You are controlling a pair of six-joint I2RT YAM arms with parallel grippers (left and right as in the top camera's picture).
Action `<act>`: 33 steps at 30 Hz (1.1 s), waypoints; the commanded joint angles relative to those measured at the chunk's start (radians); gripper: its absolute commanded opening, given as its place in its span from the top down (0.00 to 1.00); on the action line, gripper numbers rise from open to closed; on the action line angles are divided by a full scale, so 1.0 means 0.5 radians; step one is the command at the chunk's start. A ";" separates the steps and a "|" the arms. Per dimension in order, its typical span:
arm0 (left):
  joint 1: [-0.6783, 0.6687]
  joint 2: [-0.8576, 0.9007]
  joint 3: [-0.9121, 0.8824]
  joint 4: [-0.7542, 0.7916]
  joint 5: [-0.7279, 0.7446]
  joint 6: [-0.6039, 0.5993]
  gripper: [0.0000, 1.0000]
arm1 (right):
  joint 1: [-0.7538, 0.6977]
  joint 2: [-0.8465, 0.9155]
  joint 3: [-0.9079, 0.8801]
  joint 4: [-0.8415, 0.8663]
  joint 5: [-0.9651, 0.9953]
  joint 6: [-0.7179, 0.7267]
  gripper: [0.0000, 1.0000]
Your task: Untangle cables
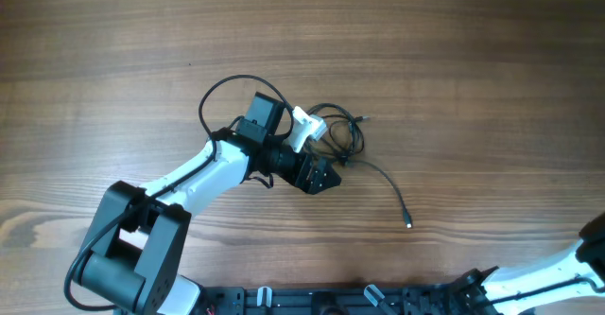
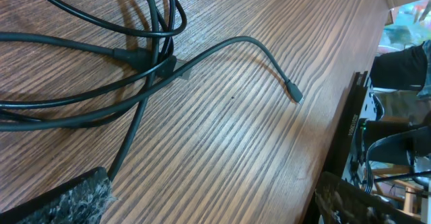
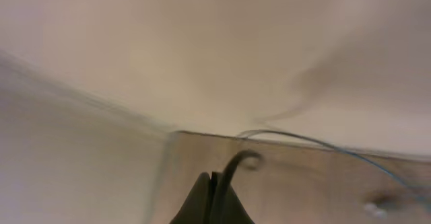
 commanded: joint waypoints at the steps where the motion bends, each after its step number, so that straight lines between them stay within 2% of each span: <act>1: -0.005 0.021 -0.013 0.014 0.002 -0.011 0.00 | -0.096 0.007 0.002 -0.224 0.272 0.266 0.40; 3: -0.005 0.021 -0.013 0.013 0.002 -0.011 0.00 | -0.105 0.007 -0.008 -0.275 0.264 0.247 0.00; 9: -0.005 0.021 -0.013 0.014 0.002 -0.011 0.00 | -0.055 0.007 -0.008 -0.588 0.208 0.270 0.00; 12: -0.005 0.021 -0.013 0.024 0.002 -0.011 0.00 | 0.028 0.007 -0.008 -0.798 -0.012 0.234 0.00; 14: -0.005 0.021 -0.013 0.044 0.002 -0.011 0.00 | 0.101 0.007 -0.008 -0.999 -0.283 0.095 0.00; 16: -0.004 0.021 -0.013 0.057 0.002 -0.011 0.00 | 0.214 0.007 -0.008 -1.202 -0.490 -0.200 0.00; 19: -0.005 0.021 -0.013 0.058 0.002 -0.011 0.00 | 0.435 0.008 -0.011 -1.515 -0.464 -0.513 0.00; 20: -0.005 0.021 -0.013 0.057 0.002 -0.011 0.00 | 0.529 0.008 -0.011 -1.601 -0.384 -0.560 0.08; 21: -0.005 0.021 -0.013 0.055 0.002 -0.011 0.00 | 0.655 0.008 -0.011 -1.736 -0.218 -0.554 0.57; 23: -0.005 0.021 -0.013 0.043 0.002 -0.011 0.00 | 0.803 0.008 -0.049 -1.870 -0.083 -0.522 0.96; 25: -0.005 0.021 -0.013 0.034 0.002 -0.011 0.00 | 0.866 0.007 -0.129 -1.925 -0.069 -0.455 0.96; 29: -0.005 0.021 -0.013 0.034 0.002 -0.010 0.00 | 0.874 0.007 -0.498 -1.939 -0.063 -0.102 0.96; 33: -0.005 0.021 -0.013 0.034 0.002 -0.010 0.00 | 0.808 0.007 -1.093 -1.615 -0.025 0.058 0.96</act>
